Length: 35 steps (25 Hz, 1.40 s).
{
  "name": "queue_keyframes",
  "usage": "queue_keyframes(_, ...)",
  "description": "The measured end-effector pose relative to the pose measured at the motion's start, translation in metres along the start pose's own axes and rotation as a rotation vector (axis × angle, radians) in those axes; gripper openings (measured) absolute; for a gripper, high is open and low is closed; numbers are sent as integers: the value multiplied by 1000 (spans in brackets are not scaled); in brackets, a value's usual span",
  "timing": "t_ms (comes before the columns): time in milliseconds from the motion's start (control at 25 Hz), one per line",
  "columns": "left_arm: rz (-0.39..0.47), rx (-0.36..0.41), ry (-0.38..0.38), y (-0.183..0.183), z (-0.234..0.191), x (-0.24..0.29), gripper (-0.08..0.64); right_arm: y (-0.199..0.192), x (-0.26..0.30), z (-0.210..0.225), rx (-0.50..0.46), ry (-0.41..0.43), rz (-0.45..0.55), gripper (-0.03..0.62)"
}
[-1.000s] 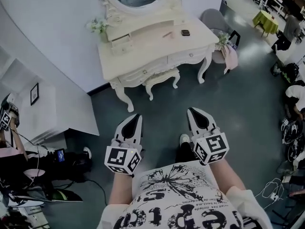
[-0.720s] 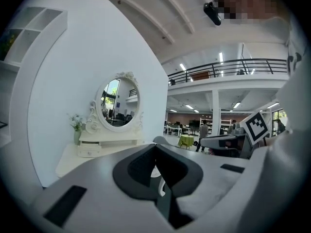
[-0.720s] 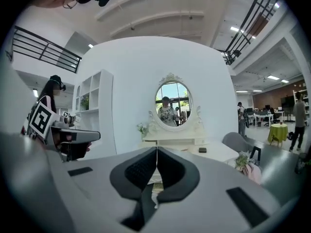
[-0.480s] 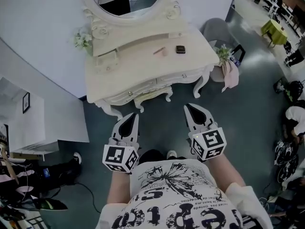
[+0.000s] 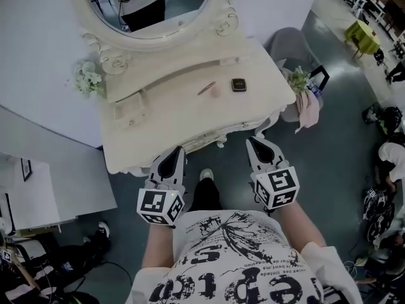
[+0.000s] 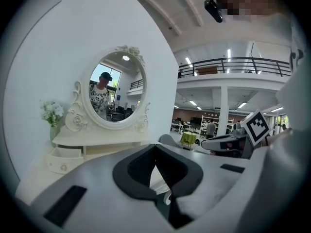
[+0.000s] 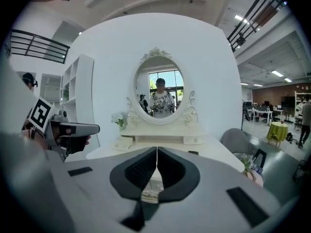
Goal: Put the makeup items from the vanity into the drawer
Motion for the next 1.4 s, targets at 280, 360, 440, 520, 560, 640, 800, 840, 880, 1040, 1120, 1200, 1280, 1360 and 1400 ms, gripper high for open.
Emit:
queue_keyframes(280, -1, 36, -84, 17, -76, 106, 20, 44, 104, 44, 29, -110, -17, 18)
queue_keyframes(360, -8, 43, -103, 16, -91, 132, 20, 48, 129, 56, 42, -137, -33, 18)
queue_keyframes(440, -21, 43, -109, 13, -104, 156, 20, 49, 152, 68, 55, -151, -58, 19)
queue_keyframes(520, -32, 39, -114, 8, -112, 178, 20, 47, 174, 80, 61, -156, -86, 20)
queue_keyframes(560, -36, 36, -115, 6, -116, 189, 20, 46, 185, 86, 63, -156, -99, 20)
queue_keyframes(640, -42, 28, -111, 0, -121, 209, 20, 42, 206, 98, 72, -154, -129, 20)
queue_keyframes(800, -80, 5, -94, -16, -123, 236, 20, 27, 236, 120, 94, -144, -197, 20)
queue_keyframes(840, -94, 2, -90, -21, -123, 242, 20, 23, 242, 127, 101, -143, -212, 20)
queue_keyframes(880, -108, -1, -87, -27, -122, 248, 20, 18, 249, 133, 111, -144, -229, 20)
queue_keyframes(1040, -154, -17, -80, -48, -115, 270, 20, -2, 271, 163, 129, -161, -291, 23)
queue_keyframes(1120, -180, -29, -75, -58, -110, 276, 20, -13, 279, 174, 129, -169, -324, 137)
queue_keyframes(1200, -202, -42, -67, -67, -106, 279, 20, -25, 286, 184, 132, -182, -360, 231)
queue_keyframes(1280, -221, -52, -57, -76, -103, 282, 20, -34, 293, 194, 123, -205, -390, 279)
queue_keyframes(1360, -237, -64, -47, -84, -101, 284, 20, -42, 299, 200, 113, -225, -418, 311)
queue_keyframes(1400, -244, -69, -41, -88, -100, 284, 20, -45, 302, 203, 110, -234, -431, 323)
Point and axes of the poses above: the fingertips, and each gripper's own axes: x forward along the fingers, z to its right, y out of its top, the point moved 2 cm from there along -x, backward along the fingers, and after that the axes turned 13 degrees about x, right-handed, at the moved point
